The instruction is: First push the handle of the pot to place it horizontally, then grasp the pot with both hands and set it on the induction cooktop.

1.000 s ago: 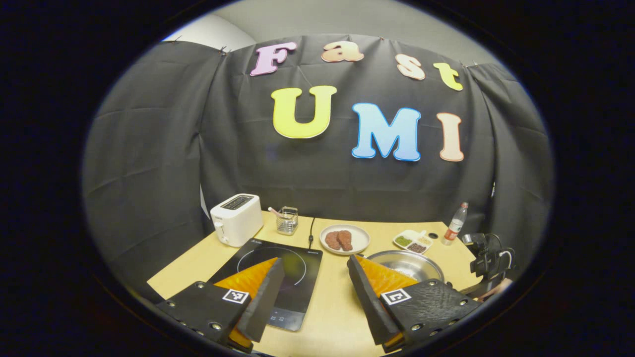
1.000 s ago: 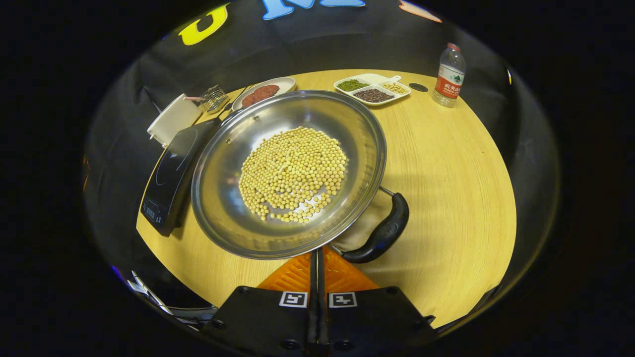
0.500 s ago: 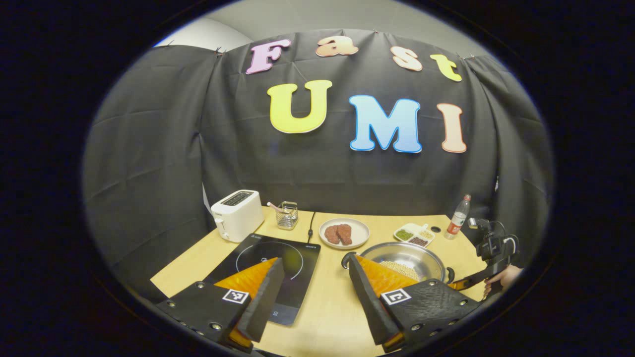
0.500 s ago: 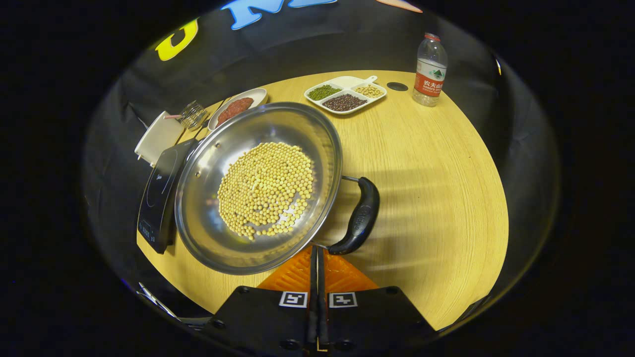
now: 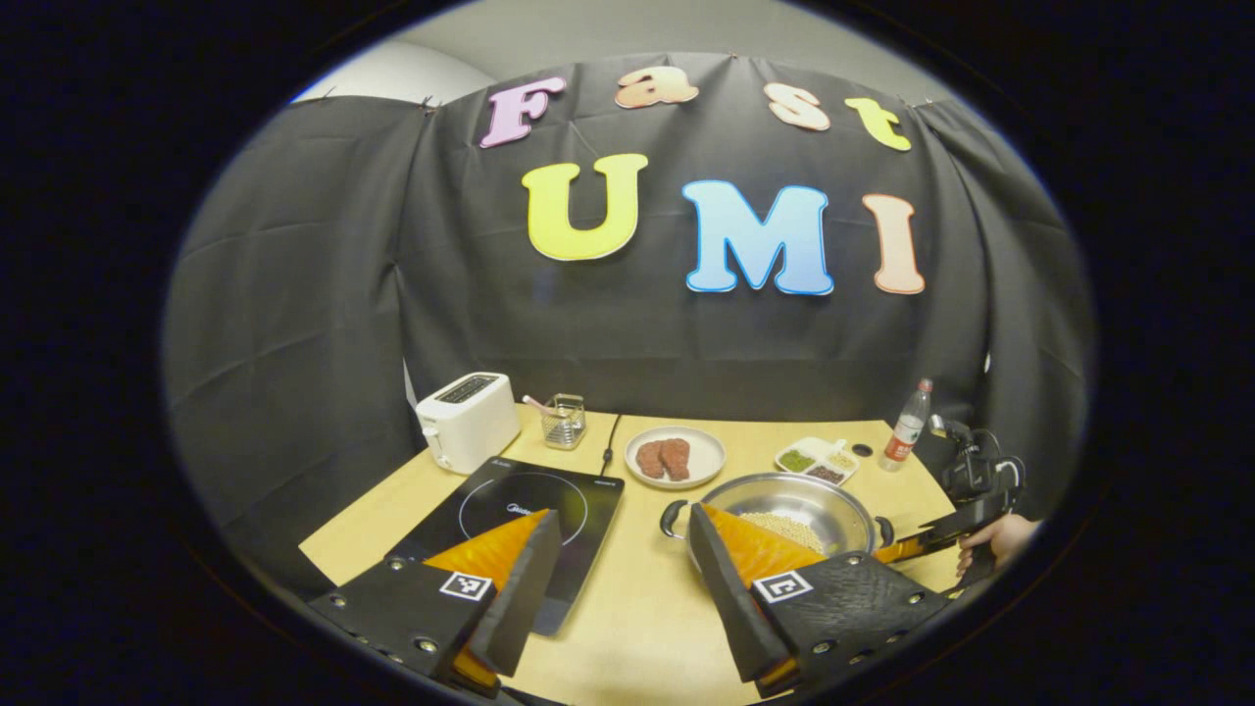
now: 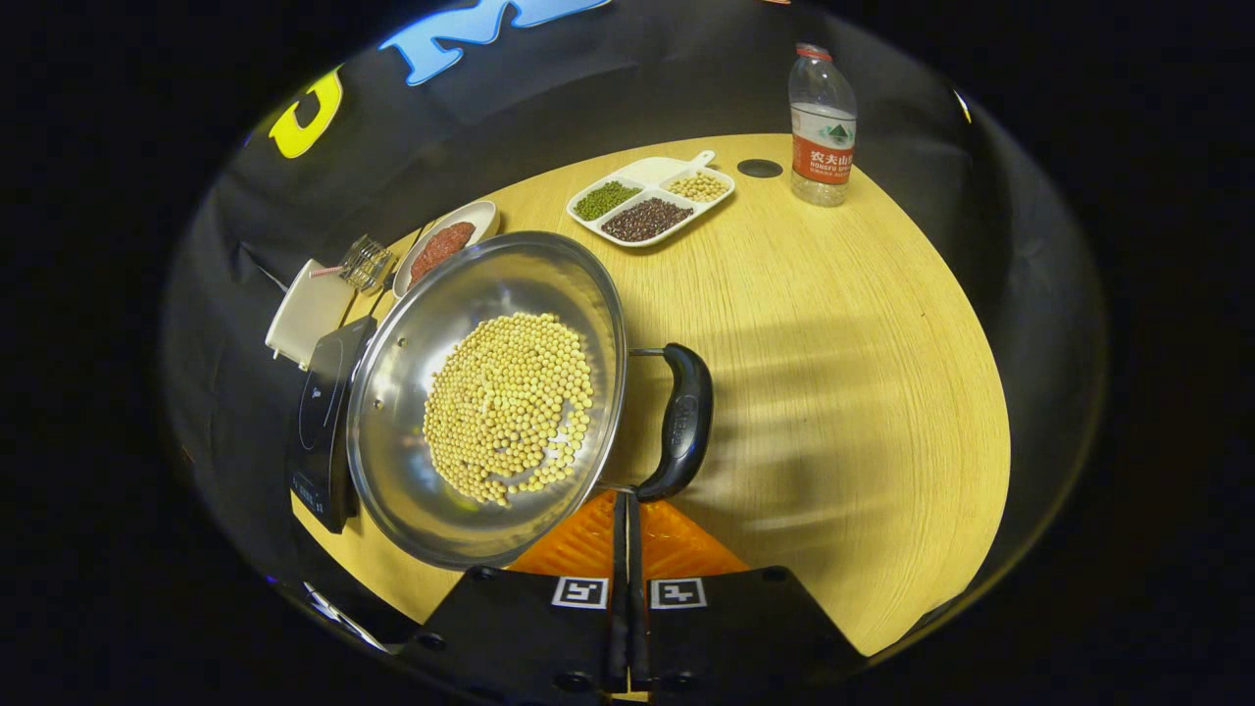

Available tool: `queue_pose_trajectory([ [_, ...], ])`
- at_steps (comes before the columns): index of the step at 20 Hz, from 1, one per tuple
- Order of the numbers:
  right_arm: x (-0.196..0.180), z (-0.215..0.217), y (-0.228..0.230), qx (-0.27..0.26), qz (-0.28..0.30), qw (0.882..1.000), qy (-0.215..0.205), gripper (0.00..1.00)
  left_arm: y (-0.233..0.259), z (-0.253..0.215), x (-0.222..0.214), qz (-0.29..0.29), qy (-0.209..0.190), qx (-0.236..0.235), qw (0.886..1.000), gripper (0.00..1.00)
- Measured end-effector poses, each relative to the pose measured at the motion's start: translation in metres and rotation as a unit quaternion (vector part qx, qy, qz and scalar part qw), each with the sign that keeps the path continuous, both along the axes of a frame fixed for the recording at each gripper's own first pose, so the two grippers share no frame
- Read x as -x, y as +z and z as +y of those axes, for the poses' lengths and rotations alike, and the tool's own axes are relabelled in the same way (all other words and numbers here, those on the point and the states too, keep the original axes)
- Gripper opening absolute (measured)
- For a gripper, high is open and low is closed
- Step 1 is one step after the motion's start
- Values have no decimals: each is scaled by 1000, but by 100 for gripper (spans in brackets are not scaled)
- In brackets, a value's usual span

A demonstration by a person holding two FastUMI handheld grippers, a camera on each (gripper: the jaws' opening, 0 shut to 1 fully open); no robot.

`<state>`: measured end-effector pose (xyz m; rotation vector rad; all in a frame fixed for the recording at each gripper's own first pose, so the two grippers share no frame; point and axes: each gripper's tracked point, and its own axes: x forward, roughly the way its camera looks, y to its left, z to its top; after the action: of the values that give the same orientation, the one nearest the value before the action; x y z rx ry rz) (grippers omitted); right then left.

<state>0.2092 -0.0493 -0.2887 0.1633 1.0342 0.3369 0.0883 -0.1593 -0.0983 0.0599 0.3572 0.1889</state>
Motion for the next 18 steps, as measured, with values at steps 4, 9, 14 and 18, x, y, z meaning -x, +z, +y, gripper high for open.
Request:
queue_pose_trajectory([
  [4,-13,-3,1,-4,-8,1000,-2,2,-3,-11,4,8,7,0,1000,78],
  [9,-33,-8,3,-8,-20,1000,-20,2,-5,-17,9,10,15,19,1000,81],
  [14,-32,-17,12,-2,-34,999,-40,2,-12,-8,1,15,13,30,999,79],
  [18,-33,-33,24,4,-54,995,-78,32,-25,5,-20,32,-7,37,999,81],
])
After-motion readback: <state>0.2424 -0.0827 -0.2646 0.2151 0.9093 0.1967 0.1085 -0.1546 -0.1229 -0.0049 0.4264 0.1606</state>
